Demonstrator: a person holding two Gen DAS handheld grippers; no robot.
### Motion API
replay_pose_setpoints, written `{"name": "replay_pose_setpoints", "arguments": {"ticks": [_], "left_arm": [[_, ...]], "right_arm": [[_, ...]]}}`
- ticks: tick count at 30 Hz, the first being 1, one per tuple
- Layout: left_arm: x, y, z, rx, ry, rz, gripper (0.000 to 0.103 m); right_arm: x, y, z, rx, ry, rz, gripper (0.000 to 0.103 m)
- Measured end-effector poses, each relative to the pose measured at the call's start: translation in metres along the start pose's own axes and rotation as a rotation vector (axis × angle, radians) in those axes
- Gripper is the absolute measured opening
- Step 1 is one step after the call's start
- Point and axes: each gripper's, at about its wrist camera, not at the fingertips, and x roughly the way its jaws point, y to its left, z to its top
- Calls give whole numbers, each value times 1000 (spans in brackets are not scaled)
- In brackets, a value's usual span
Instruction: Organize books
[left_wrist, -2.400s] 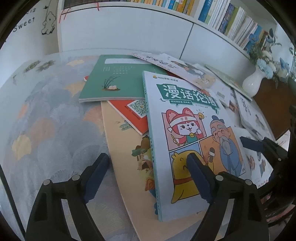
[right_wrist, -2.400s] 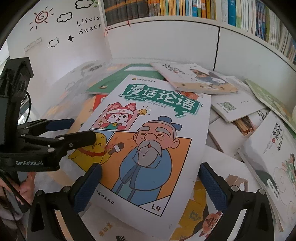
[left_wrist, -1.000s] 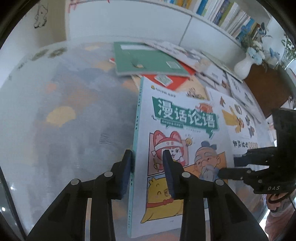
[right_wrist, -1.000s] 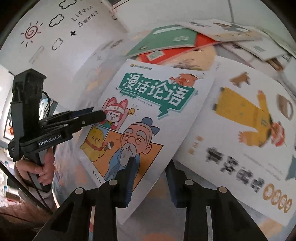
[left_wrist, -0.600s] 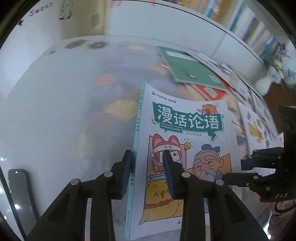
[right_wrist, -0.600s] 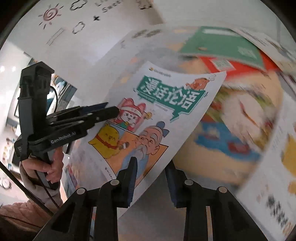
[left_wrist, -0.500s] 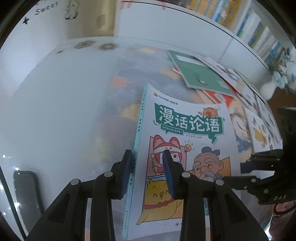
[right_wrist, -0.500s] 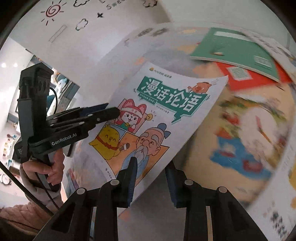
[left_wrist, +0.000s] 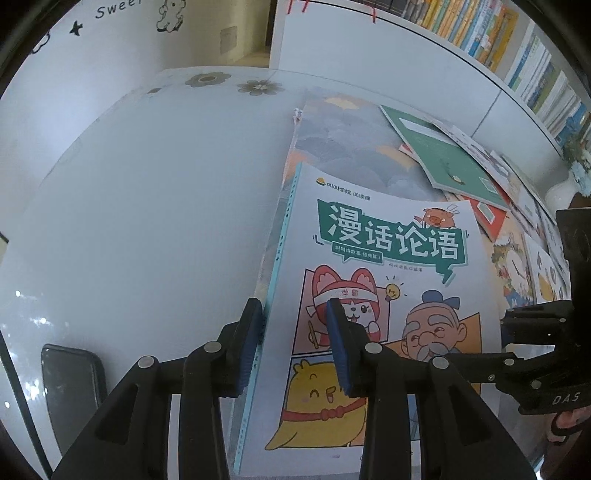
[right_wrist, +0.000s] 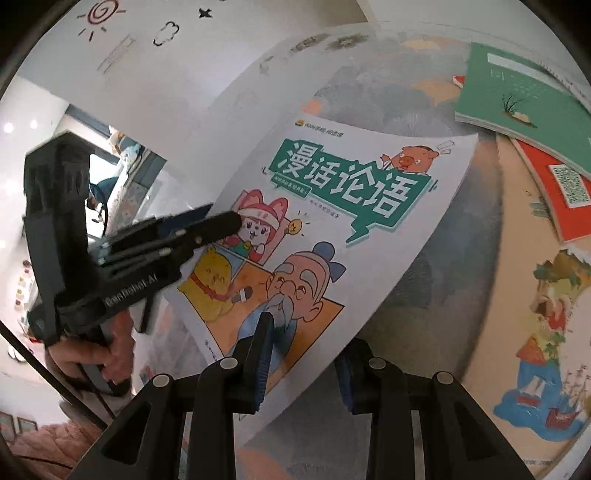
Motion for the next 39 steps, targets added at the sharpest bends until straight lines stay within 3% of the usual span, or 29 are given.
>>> {"name": "replay_pose_setpoints", "arguments": {"ticks": [4, 10, 18, 24, 27, 29, 34, 39], "left_arm": [[-1, 2, 0, -11, -5, 17, 32], [0, 0, -2, 0, -17, 54, 35], [0, -2, 0, -2, -20, 79, 36], [-11, -20, 5, 19, -25, 119, 35], [-22, -39, 10, 45, -45, 77, 36], [-27, -58, 13, 83, -59, 57, 36], [-27, -110, 18, 161, -47, -26, 36], [-6, -178, 15, 267, -9, -86, 36]], "right_arm": [[2, 2, 3, -1, -2, 1, 31], [5, -15, 7, 100, 30, 81, 31], [-7, -13, -3, 122, 19, 4, 31], [-46, -27, -14, 135, -40, -34, 31], [-71, -25, -13, 133, -124, -67, 39], [-87, -28, -18, 134, -161, -69, 58], [-141, -57, -41, 160, -266, -107, 59], [-190, -111, -80, 280, -343, -165, 60]]}}
